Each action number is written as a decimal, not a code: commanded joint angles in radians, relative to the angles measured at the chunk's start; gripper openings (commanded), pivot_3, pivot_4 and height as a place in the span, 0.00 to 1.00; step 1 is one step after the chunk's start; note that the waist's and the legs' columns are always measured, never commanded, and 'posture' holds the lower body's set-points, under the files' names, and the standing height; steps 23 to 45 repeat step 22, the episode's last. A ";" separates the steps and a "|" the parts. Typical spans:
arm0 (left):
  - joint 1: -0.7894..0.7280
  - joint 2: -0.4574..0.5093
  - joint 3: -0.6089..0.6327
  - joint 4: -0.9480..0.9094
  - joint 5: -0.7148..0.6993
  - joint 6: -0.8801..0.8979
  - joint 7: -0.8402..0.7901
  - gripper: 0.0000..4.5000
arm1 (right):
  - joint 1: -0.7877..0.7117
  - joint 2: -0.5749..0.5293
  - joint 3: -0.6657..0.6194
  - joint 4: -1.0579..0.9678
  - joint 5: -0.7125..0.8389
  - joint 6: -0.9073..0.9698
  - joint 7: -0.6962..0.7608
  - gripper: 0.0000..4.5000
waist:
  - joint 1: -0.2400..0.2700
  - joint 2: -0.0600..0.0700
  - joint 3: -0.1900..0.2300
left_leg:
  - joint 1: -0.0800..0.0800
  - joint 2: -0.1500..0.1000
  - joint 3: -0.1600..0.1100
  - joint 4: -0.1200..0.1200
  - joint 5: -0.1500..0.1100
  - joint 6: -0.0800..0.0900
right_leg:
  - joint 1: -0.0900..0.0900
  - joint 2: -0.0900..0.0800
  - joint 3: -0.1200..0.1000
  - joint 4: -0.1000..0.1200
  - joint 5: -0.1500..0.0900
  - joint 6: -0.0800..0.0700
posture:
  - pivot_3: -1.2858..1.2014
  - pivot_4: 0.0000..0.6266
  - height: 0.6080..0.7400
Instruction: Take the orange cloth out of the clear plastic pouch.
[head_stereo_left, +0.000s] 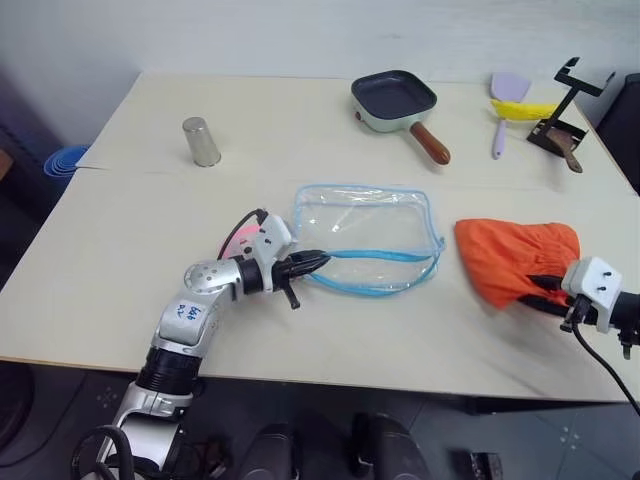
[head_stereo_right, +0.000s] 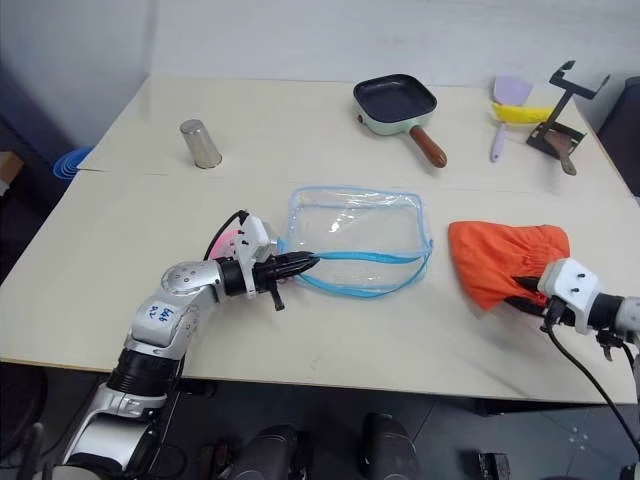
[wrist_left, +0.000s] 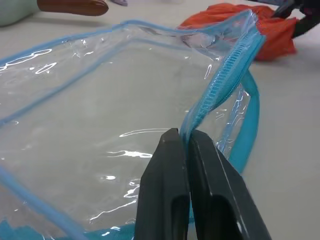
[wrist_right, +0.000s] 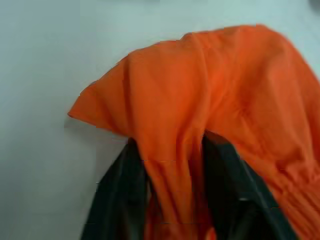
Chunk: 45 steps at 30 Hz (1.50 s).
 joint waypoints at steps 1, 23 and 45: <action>0.027 0.033 0.023 -0.058 -0.028 -0.017 -0.040 0.28 | 0.086 -0.028 -0.101 -0.173 0.112 0.082 0.026 0.63 | -0.002 0.001 0.000 | 0.000 0.000 0.000 0.000 0.000 0.000 | 0.000 0.000 0.000 0.000 0.000 0.000 | 0.52 0.24 1.00; 0.566 0.388 0.435 -0.132 -0.117 -0.470 -0.379 0.82 | 0.229 0.270 0.128 -0.662 0.131 0.127 -0.015 1.00 | -0.005 0.000 0.000 | 0.002 0.002 0.000 -0.001 -0.003 -0.001 | 0.001 -0.001 0.002 -0.005 -0.001 -0.002 | 0.52 0.24 1.00; 0.566 0.388 0.435 -0.132 -0.117 -0.470 -0.379 0.82 | 0.229 0.270 0.128 -0.662 0.131 0.127 -0.015 1.00 | -0.005 0.000 0.000 | 0.002 0.002 0.000 -0.001 -0.003 -0.001 | 0.001 -0.001 0.002 -0.005 -0.001 -0.002 | 0.52 0.24 1.00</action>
